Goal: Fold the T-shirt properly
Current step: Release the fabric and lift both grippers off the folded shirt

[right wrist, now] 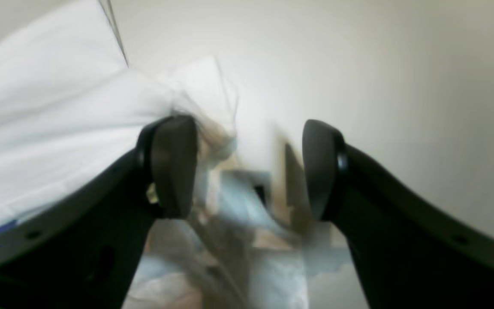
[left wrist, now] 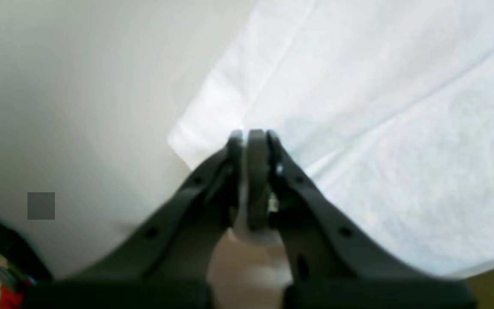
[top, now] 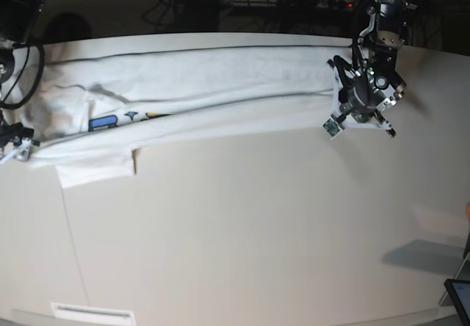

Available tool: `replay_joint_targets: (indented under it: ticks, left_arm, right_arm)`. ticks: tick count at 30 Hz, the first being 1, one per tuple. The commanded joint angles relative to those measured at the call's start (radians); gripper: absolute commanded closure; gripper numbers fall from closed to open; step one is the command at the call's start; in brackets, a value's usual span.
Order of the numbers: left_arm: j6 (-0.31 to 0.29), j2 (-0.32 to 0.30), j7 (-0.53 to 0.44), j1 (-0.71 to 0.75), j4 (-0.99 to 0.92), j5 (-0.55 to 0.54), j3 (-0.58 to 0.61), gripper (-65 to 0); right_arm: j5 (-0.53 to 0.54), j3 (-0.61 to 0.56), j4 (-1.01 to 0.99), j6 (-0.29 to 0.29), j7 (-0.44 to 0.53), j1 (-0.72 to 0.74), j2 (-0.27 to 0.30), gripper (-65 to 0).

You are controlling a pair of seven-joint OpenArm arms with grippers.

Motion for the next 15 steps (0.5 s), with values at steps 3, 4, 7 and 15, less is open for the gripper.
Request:
replay_joint_targets:
  ticks: [3,4,7,15]
  left_arm:
    - [0.003,-0.013,0.009,-0.016,-0.029,0.021,-0.012,0.0]
    - [0.003,-0.013,0.009,-0.018,-0.042,0.021,-0.012,0.0]
    - [0.003,-0.013,0.007,-0.018,-0.057,0.021,-0.011,0.0]
    - [0.003,-0.013,0.007,-0.038,-0.06,0.021,-0.003,0.0]
  right_arm:
    - [-0.001,0.009,0.04,-0.048,-0.034,0.003,0.024,-37.1]
    - [-0.001,0.012,0.043,-0.059,-0.063,0.003,0.024,-37.1]
    - [-0.001,0.096,0.08,-0.068,-0.117,-0.005,0.009,-37.1]
    - [-0.001,0.205,0.146,-0.069,-0.2,-0.003,0.024,-37.1]
